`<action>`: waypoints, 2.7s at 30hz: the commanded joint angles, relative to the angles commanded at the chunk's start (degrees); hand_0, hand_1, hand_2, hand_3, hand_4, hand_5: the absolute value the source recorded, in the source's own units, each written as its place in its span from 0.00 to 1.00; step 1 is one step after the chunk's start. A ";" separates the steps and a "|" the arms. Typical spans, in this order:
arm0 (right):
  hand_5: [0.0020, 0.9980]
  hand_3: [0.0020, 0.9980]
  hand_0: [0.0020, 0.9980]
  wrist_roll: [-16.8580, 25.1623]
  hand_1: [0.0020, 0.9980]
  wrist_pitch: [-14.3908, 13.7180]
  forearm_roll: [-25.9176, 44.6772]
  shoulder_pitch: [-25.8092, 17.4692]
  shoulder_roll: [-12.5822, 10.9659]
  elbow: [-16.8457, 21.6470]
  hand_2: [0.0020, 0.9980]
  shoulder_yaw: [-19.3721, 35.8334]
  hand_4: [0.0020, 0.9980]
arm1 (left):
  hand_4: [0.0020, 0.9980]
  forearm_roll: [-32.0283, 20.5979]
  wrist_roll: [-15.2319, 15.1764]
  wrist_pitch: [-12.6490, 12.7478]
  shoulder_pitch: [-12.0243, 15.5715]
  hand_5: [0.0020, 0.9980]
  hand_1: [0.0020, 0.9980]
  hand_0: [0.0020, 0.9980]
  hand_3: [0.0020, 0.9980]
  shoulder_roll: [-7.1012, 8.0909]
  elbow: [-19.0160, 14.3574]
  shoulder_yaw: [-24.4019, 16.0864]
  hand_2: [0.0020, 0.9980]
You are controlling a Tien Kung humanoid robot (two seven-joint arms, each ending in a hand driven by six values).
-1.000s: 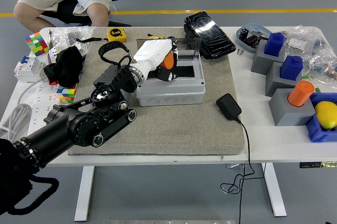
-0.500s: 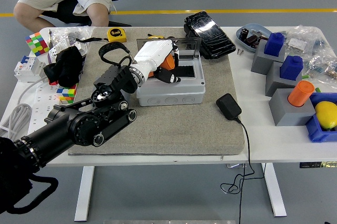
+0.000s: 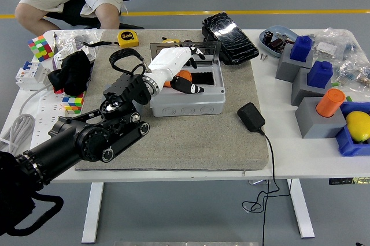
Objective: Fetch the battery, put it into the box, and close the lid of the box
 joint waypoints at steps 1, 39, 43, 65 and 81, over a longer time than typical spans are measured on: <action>0.49 0.55 0.55 0.02 0.59 0.00 0.00 -0.01 0.00 0.00 0.59 0.01 0.93 | 1.00 -0.11 -0.07 0.03 0.01 0.29 0.55 0.40 0.71 0.00 -0.04 0.03 0.57; 0.49 0.55 0.55 0.36 0.59 0.15 -0.68 -0.40 -0.16 -0.12 0.59 1.88 0.93 | 1.00 -0.91 0.22 -1.61 17.90 0.40 0.67 0.59 0.66 8.16 -25.64 -14.58 0.64; 0.48 0.55 0.56 0.42 0.59 0.12 -0.71 -0.32 -0.25 -0.11 0.59 1.89 0.93 | 1.00 -0.98 0.30 -1.67 19.86 0.41 0.68 0.59 0.66 10.67 -26.32 -14.53 0.64; 0.48 0.55 0.56 0.47 0.59 0.16 -0.72 -0.63 -0.25 -0.15 0.59 2.45 0.93 | 1.00 -0.12 0.55 -1.42 23.42 0.41 0.68 0.59 0.66 13.59 -25.33 -14.09 0.64; 0.48 0.55 0.55 0.52 0.59 0.09 -1.08 -0.59 -0.15 0.02 0.59 2.77 0.92 | 1.00 0.28 0.78 -1.74 19.18 0.44 0.68 0.58 0.66 5.11 -23.03 -10.63 0.66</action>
